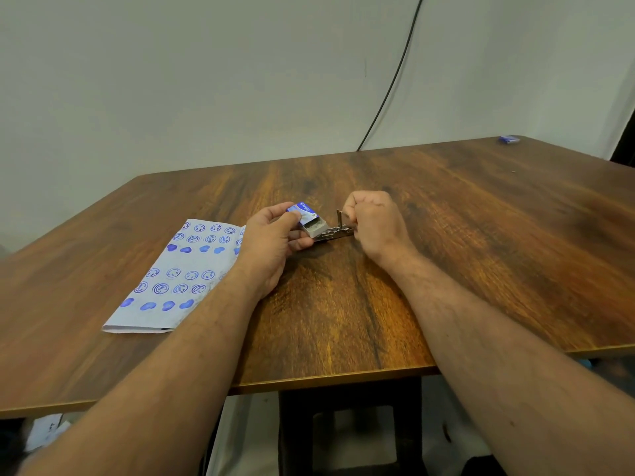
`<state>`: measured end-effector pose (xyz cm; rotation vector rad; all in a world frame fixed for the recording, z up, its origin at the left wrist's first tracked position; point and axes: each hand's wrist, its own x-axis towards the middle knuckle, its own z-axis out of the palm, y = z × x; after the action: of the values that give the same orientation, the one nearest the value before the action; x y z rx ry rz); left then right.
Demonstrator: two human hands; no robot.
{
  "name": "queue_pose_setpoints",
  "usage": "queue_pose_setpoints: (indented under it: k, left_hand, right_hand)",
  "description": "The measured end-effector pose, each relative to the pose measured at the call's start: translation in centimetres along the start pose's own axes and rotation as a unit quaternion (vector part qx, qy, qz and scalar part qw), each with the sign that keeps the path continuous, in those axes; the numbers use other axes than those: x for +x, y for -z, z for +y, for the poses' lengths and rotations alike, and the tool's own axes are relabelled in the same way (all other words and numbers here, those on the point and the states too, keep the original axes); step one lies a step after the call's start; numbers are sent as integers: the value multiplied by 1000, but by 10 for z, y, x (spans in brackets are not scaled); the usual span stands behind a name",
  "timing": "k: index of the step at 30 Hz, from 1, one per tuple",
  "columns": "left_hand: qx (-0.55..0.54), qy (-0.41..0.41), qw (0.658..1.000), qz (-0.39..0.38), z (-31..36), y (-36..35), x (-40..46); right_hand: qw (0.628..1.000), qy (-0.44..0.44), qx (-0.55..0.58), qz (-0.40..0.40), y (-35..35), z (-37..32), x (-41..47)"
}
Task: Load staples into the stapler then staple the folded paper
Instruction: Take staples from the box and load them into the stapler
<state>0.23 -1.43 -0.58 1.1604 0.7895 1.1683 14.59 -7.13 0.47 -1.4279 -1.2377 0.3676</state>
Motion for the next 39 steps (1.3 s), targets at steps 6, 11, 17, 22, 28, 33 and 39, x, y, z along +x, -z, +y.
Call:
queue_pose_setpoints:
  k: [6, 11, 17, 22, 28, 33, 39]
  left_hand:
    - [-11, -1, 1000, -1, 2, 0, -2]
    - [-11, 3, 1000, -1, 4, 3, -3]
    - [-12, -8, 1000, -17, 4, 3, -4]
    - [-27, -39, 998, -35, 2, 4, -4]
    - [-18, -59, 996, -69, -1, 5, -5]
    - [-17, -65, 994, -90, -2, 6, -4]
    - [-8, -60, 989, -134, -5, 11, 0]
  right_hand:
    - [998, 67, -11, -16, 1, 4, -2]
    - [993, 80, -64, -55, -2, 8, -2]
    - [992, 79, -87, -43, -3, 6, -3]
    - [996, 41, -57, -57, -4, 9, -1]
    - [995, 0, -61, -74, -3, 7, -1]
    - [994, -38, -46, -88, -3, 6, 0]
    - [993, -61, -41, -93, -2, 6, 2]
